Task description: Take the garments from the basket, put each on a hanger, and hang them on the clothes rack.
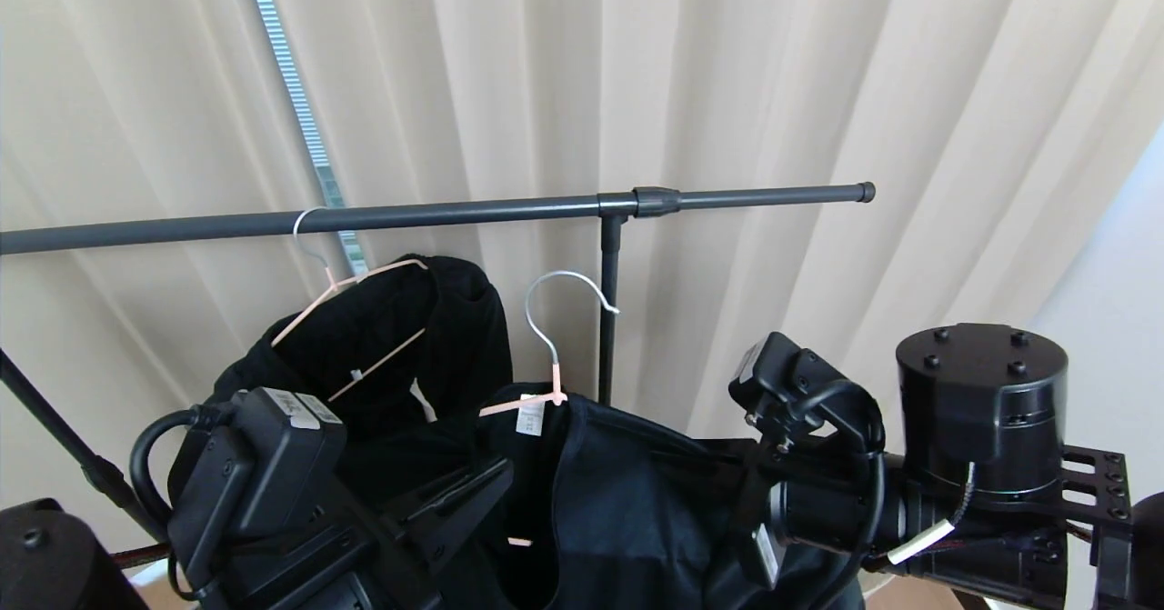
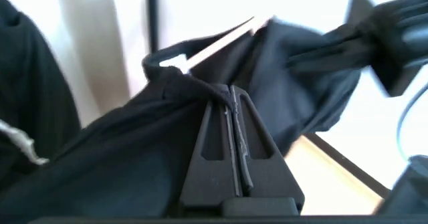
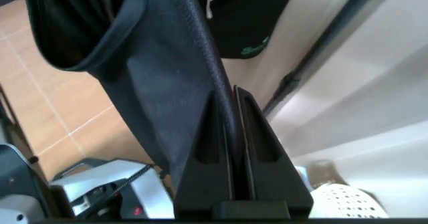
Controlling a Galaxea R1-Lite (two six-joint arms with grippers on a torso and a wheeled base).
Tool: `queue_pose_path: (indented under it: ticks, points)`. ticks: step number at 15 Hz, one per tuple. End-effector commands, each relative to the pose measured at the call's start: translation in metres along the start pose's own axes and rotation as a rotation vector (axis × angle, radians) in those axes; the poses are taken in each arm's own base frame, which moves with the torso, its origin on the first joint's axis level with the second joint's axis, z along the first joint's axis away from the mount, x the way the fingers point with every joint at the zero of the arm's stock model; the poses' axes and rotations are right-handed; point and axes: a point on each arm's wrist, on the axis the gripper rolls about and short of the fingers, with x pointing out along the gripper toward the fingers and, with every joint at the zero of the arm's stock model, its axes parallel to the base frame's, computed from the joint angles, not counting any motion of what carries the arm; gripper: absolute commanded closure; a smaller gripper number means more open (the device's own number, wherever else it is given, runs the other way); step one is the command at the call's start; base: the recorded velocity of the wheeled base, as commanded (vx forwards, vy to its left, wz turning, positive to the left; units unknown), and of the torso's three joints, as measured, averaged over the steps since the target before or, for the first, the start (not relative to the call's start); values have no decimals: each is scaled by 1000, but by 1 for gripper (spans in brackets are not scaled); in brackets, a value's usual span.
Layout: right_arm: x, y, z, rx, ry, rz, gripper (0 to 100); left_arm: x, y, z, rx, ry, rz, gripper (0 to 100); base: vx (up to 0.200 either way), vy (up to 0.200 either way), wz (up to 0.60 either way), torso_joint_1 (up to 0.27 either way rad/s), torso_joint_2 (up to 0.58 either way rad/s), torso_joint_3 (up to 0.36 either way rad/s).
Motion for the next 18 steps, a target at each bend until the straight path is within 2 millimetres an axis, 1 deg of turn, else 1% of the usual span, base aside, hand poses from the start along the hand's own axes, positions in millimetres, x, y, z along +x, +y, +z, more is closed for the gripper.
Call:
queue_pose_path:
  ticks: [1,3,7,9,12,13,15,18]
  points:
    - [15,2,-13,9,50,11,100,-3,-3,2,-2,-11,-19,100,0,0,0,0,0,0]
    - [20,6,-16,12,46,6,100,-4,-8,2,1,-8,-46,100,0,0,0,0,0,0]
    - [18,7,-9,36,-10,5,100,-3,-8,0,3,-1,-45,100,0,0,0,0,0,0]
    - [4,8,0,33,-70,3,100,-1,-7,-2,7,13,-37,100,0,0,0,0,0,0]
    - [-6,8,5,30,-106,2,100,0,-6,-4,8,21,-29,100,0,0,0,0,0,0]
    - [-8,8,6,30,-111,3,100,0,-6,-5,10,25,-28,0,0,0,0,0,0,0]
    - [-12,9,7,29,-120,3,100,2,-6,-6,10,28,-23,0,0,0,0,0,0,0]
    - [-14,7,7,30,-124,-3,100,0,-6,-4,9,19,-23,0,0,0,0,0,0,0]
